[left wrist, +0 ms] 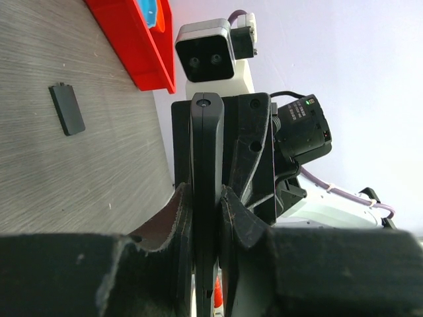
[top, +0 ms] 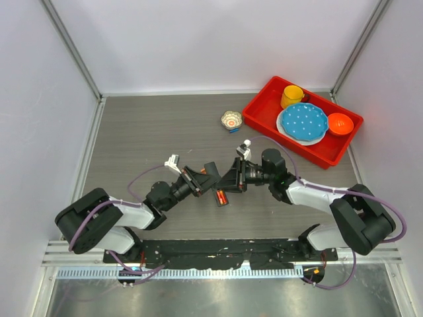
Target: Load the batteries into the remote control
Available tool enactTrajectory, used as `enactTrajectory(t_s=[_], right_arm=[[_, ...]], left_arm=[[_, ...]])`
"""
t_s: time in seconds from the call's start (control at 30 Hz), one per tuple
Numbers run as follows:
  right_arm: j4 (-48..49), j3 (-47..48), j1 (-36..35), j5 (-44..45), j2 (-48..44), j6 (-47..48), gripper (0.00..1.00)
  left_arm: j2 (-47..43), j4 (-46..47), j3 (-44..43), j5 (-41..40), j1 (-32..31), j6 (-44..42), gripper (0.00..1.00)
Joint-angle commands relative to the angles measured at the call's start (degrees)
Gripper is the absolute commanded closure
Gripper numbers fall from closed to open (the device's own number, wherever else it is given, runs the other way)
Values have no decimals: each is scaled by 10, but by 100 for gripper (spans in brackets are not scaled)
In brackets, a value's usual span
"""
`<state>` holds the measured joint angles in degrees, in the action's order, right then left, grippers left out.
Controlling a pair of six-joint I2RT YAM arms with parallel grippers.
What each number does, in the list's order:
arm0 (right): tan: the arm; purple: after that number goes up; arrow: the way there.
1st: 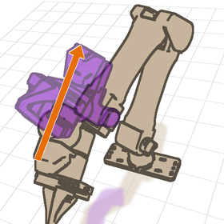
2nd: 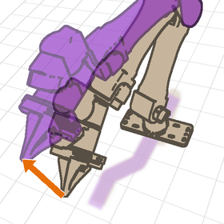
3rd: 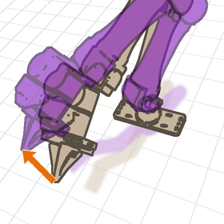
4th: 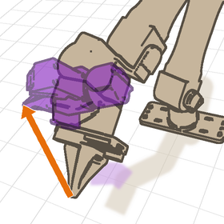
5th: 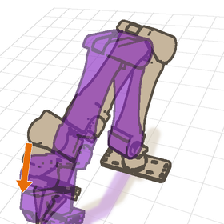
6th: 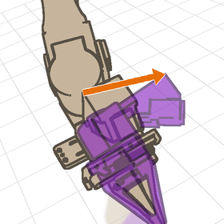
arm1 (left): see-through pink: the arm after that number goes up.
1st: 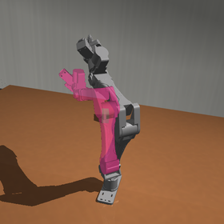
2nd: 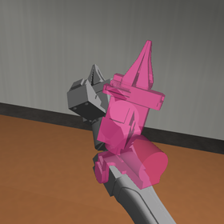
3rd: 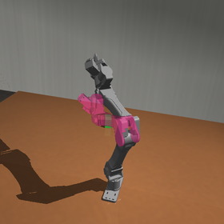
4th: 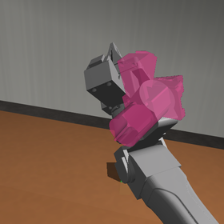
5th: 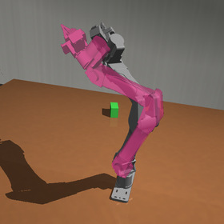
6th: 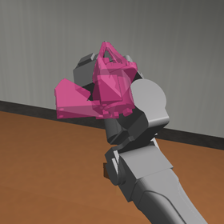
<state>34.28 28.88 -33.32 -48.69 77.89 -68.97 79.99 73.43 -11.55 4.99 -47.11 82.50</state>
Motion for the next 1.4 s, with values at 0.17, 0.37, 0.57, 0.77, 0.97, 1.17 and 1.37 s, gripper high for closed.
enactTrajectory(t_s=[0.17, 0.37, 0.57, 0.77, 0.97, 1.17, 1.37], right_arm=[[-23, 26, 12, -20, -31, 51, 48], [-102, 12, 11, -36, -84, 102, 47], [-86, -23, 11, -43, -109, 96, 47], [-70, -41, 10, -49, -121, 84, 46], [-48, -52, 10, -48, -121, 72, 47], [-11, -62, 10, -53, -120, 49, 47], [-1, -66, 7, -53, -118, 44, 53]], left_arm=[[1, 143, -17, 51, -11, -12, 100], [-1, 138, -22, 56, 11, -11, 100], [4, 132, -40, 63, 21, -11, 100], [12, 131, -49, 62, 21, -10, 100], [12, 131, -55, 63, 22, -9, 100], [16, 131, -57, 62, 22, -10, 100], [18, 132, -58, 62, 22, -9, 100]])
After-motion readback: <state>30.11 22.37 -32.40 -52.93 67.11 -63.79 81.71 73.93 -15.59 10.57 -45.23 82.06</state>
